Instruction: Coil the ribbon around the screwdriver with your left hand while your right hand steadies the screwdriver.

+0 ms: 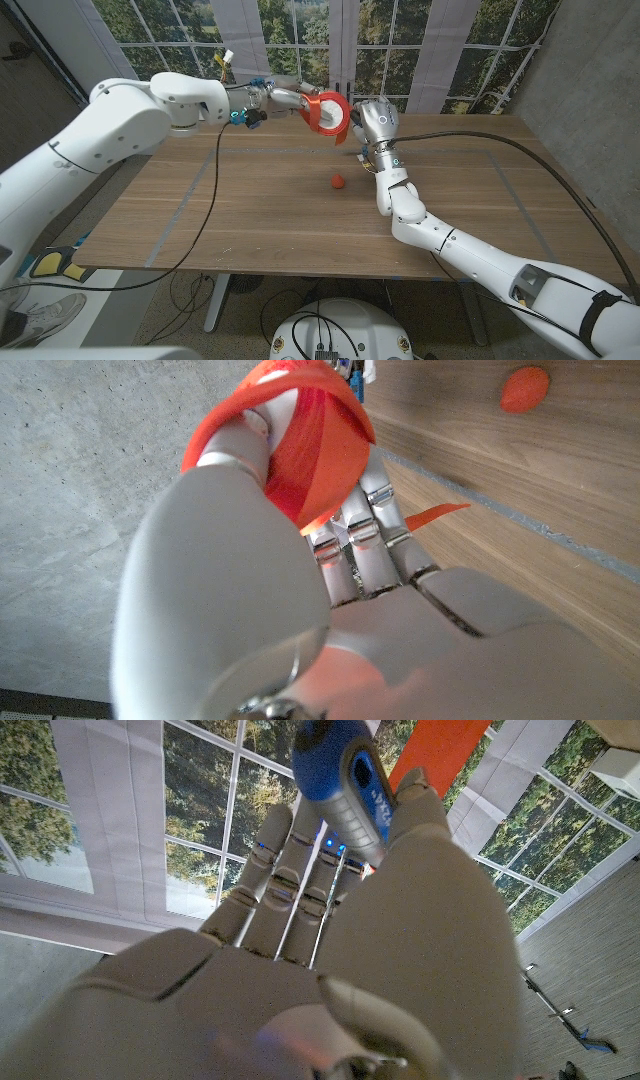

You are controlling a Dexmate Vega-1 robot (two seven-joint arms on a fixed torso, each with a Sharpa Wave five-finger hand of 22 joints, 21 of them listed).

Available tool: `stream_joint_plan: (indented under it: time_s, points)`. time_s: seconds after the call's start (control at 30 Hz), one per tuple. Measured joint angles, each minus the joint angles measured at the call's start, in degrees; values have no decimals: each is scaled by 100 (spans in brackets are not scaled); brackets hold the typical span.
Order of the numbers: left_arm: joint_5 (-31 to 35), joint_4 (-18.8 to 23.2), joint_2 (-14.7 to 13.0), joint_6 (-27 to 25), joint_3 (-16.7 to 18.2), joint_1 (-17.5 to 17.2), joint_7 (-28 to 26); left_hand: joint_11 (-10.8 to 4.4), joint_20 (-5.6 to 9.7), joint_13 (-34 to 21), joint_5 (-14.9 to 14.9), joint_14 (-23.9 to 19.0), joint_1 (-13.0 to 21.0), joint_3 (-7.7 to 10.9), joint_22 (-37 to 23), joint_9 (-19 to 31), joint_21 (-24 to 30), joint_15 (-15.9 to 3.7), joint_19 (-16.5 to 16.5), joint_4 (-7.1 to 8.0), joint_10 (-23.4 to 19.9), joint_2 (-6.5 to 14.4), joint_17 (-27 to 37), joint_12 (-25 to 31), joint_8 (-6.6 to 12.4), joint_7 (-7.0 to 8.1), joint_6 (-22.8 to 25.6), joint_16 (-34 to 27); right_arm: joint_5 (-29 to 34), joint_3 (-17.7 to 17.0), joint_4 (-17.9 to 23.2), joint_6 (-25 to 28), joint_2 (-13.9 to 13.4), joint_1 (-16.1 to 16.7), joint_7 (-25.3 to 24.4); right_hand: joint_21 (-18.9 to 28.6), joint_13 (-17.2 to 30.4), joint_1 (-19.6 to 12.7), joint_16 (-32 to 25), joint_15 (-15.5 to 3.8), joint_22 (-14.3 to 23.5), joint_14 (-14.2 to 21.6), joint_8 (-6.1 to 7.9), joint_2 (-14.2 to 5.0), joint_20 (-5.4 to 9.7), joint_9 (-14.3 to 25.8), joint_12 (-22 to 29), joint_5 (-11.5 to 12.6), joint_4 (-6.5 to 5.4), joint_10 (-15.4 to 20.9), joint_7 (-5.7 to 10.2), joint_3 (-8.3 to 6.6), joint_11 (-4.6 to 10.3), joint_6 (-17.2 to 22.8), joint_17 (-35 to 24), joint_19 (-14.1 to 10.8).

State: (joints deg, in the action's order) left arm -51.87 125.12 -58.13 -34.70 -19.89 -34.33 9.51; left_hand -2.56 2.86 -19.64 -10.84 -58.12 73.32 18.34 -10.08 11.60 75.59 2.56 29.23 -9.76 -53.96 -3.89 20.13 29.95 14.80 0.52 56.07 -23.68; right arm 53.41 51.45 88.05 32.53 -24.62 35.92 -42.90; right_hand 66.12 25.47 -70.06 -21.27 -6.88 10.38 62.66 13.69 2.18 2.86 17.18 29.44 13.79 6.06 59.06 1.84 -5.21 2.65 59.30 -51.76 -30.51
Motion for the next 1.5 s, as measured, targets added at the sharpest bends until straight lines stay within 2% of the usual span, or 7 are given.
stream_joint_plan:
  time_s: [0.37,0.77,0.8,1.1,1.3,1.47,1.5]
  points:
    - [-186,-107,-159,68,109,-423,2,-1,-1,-1,6,-1,0,0,0,0,0,0,0,0,0,0,0,-6,-35,-8,28,23,-200,-204,173,59,-23,115,-382,22,0,-1,43,-12,0,12,-6,1,0,22,-25,0,0,-1,1,15,0,-1,-13,0]
    - [-194,-20,-419,196,331,-1122,-111,-1,-31,-2,9,-1,0,0,0,0,0,0,-29,0,0,0,0,-23,-19,-7,29,46,-360,-339,245,158,-3,188,-654,44,1,-16,43,-17,1,18,-44,16,0,34,-48,-2,-1,-2,-18,29,0,20,-16,0]
    - [-247,-27,-435,386,360,-1195,-268,-1,-31,-2,9,-1,0,0,0,0,0,0,-29,0,0,0,0,-23,-19,-7,30,52,-372,-383,281,166,0,211,-674,44,2,-16,43,-17,1,18,-48,16,0,33,-49,-4,-1,-2,-18,29,0,20,-16,0]
    - [-437,-217,-493,474,534,-1617,-486,-23,-31,-3,9,-1,0,0,0,0,0,0,-29,0,-22,0,0,-68,-20,1,38,71,-485,-458,349,152,-9,265,-826,54,171,-16,44,-17,1,18,-45,16,0,5,-56,-10,-1,23,3,29,0,41,-44,0]
    - [-513,-336,-500,501,670,-1784,-683,-23,-19,-3,9,-2,0,0,0,0,28,0,-61,0,-22,0,132,-72,-22,1,39,111,-544,-478,463,-122,-102,314,-906,88,171,-54,82,-18,2,18,-45,54,0,5,-56,-11,-1,24,22,29,0,60,-50,0]
    - [-560,-427,-501,518,814,-1876,-883,-24,-20,-3,10,-2,0,0,0,0,28,0,-61,0,-23,0,134,-72,-24,2,40,117,-570,-481,606,-532,-286,378,-946,88,171,-54,82,-18,2,18,-45,54,19,5,-56,-13,-1,23,22,30,0,60,-50,19]
    - [-597,-465,-498,520,855,-1891,-1006,-31,-20,-3,9,-2,0,0,0,0,28,0,-62,0,-30,0,135,-81,-25,2,40,123,-570,-487,713,-636,-399,431,-953,88,170,-54,82,-18,2,18,-45,54,22,5,-56,-18,-1,23,22,30,0,60,-50,22]
